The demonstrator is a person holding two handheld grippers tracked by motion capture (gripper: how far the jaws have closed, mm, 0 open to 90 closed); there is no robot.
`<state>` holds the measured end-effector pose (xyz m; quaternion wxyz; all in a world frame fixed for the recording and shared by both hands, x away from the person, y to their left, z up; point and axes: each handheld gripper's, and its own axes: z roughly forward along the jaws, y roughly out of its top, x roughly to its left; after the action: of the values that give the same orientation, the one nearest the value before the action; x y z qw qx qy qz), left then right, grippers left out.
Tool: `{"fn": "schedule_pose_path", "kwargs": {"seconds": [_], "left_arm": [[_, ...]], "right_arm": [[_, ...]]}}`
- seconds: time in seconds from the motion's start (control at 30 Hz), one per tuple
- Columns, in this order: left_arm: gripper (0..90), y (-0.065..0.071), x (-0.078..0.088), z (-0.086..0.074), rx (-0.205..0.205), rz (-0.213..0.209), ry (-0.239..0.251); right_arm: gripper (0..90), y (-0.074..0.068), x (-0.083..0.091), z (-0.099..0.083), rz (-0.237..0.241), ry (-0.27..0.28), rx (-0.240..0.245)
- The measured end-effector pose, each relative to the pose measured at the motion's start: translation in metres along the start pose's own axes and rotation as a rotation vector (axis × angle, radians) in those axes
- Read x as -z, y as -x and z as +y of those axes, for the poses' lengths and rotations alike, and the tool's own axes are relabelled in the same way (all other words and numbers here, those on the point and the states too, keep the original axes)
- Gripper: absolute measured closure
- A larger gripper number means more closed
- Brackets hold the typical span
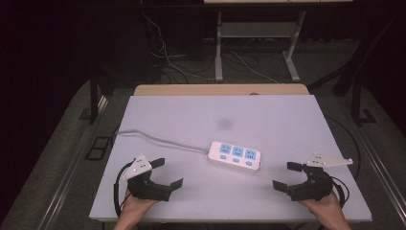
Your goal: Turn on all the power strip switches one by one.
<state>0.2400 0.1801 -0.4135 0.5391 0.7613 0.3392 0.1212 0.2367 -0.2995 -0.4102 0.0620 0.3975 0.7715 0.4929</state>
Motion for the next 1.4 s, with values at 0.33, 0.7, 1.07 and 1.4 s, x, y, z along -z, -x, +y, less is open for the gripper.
{"fn": "schedule_pose_path", "kwargs": {"seconds": [0.33, 0.7, 1.07, 1.4], "left_arm": [[0.0, 0.0, 0.0, -0.001, 0.006, -0.023, 0.002], [0.0, -0.002, 0.0, -0.002, 0.017, -0.021, -0.003], [0.0, -0.004, -0.001, -0.003, 0.045, -0.025, -0.017], [0.0, -0.004, -0.002, -0.003, 0.046, -0.026, -0.024]], "right_arm": [[0.9, 0.0, 0.002, 0.002, -0.016, -0.013, -0.007], [0.9, 0.0, -0.003, 0.011, -0.019, -0.084, 0.013], [0.9, -0.003, -0.004, 0.032, -0.01, -0.132, 0.059], [0.9, -0.004, -0.008, 0.049, -0.009, -0.159, 0.089]]}}
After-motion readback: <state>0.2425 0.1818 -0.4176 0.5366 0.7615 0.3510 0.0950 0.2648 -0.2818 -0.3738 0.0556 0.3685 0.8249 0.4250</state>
